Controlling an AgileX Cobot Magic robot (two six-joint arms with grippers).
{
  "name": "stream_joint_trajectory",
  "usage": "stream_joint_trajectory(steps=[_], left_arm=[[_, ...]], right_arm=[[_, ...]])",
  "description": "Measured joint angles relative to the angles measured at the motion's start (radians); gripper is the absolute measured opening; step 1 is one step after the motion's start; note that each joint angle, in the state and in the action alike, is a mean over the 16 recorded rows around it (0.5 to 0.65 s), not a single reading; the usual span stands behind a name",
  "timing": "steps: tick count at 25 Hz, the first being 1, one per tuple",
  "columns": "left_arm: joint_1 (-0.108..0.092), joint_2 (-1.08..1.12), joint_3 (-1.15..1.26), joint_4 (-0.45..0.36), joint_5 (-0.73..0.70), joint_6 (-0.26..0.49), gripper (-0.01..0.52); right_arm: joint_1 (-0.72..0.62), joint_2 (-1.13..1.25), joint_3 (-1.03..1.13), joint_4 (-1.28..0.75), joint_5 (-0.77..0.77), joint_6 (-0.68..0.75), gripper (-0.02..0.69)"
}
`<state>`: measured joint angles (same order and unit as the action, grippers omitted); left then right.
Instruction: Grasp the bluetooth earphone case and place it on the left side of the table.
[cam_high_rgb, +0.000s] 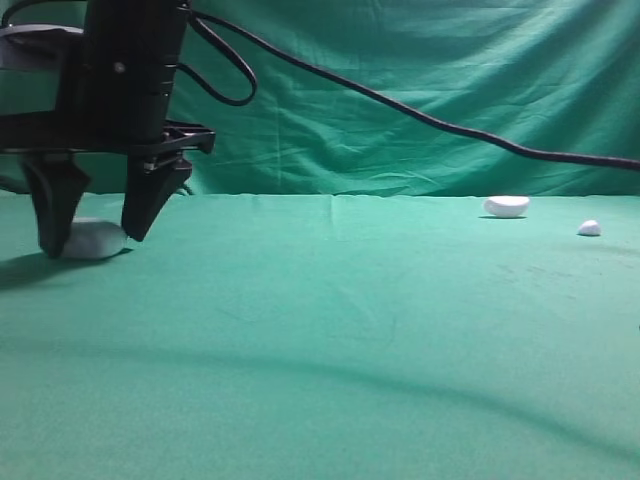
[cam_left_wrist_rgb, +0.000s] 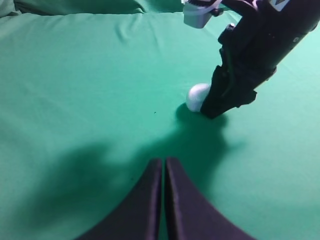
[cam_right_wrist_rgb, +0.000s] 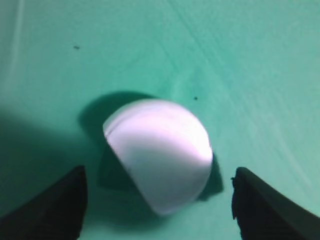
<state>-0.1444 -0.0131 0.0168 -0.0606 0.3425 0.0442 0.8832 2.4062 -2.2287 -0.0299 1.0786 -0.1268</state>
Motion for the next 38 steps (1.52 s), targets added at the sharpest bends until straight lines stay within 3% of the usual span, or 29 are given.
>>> stream_joint_trajectory(steps=[3, 10, 14, 17, 28, 38], left_arm=[[0.0, 0.0, 0.0, 0.0, 0.0, 0.0, 0.0], [0.0, 0.0, 0.0, 0.0, 0.0, 0.0, 0.0], [0.0, 0.0, 0.0, 0.0, 0.0, 0.0, 0.0], [0.0, 0.0, 0.0, 0.0, 0.0, 0.0, 0.0], [0.0, 0.0, 0.0, 0.0, 0.0, 0.0, 0.0], [0.0, 0.0, 0.0, 0.0, 0.0, 0.0, 0.0]], right_arm=[[-0.001, -0.037, -0.023, -0.003, 0.053, 0.02, 0.41], [-0.02, -0.184, -0.063, -0.007, 0.158, 0.067, 0.194], [-0.043, -0.314, -0.029, -0.005, 0.173, 0.095, 0.07], [-0.068, -0.433, 0.036, -0.001, 0.177, 0.116, 0.015], [-0.18, -0.964, 0.572, -0.009, 0.149, 0.164, 0.0], [-0.222, -1.456, 1.151, -0.014, -0.071, 0.188, 0.0]])
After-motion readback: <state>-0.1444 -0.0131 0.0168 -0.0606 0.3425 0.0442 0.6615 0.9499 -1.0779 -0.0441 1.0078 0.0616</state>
